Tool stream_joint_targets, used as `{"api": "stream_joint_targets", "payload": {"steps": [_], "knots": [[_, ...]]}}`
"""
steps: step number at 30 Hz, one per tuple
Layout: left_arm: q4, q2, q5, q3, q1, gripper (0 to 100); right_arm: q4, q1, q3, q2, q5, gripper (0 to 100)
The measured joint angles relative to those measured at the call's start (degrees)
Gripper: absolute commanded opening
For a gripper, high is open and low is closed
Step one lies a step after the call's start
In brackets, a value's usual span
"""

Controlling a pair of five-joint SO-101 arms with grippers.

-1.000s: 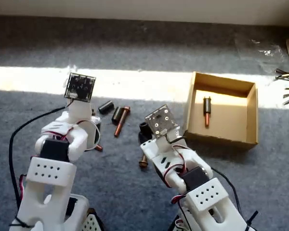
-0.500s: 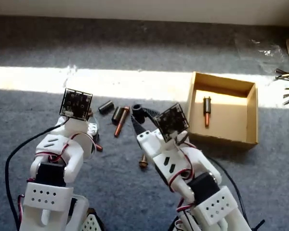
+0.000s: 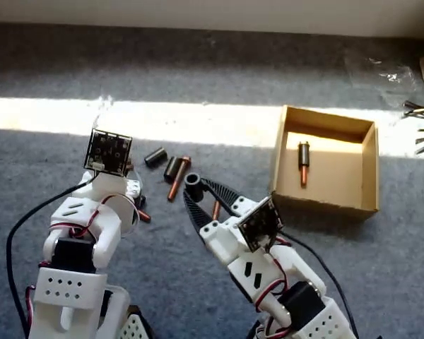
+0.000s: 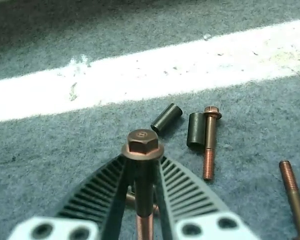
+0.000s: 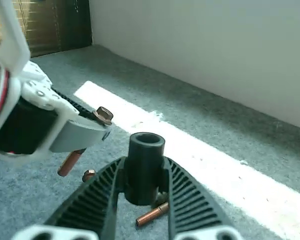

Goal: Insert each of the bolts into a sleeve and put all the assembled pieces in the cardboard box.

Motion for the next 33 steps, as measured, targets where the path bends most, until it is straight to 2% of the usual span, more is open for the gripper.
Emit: {"api": "stream_joint_targets", "payload": {"steps": [6,14,18,27,33], "knots": [[-0.3,0.0,0.0,0.0,0.0,1,-2.0,0.0,9.2,-3.3,0.0,0.3],[-3.3,0.0,0.4,0.0,-4.5,1,-9.0,1.3,9.8,-3.8,0.0,0.3],[-5.1,0.0,2.8,0.0,-4.6,1,-11.1,1.8,9.8,-3.8,0.0,0.3],[-5.5,0.0,3.4,-6.3,-4.6,1,-11.6,1.8,9.8,-3.8,0.0,0.3],[-13.2,0.0,3.4,-7.8,-4.6,1,-11.5,1.8,9.8,-3.8,5.8,0.3]]}}
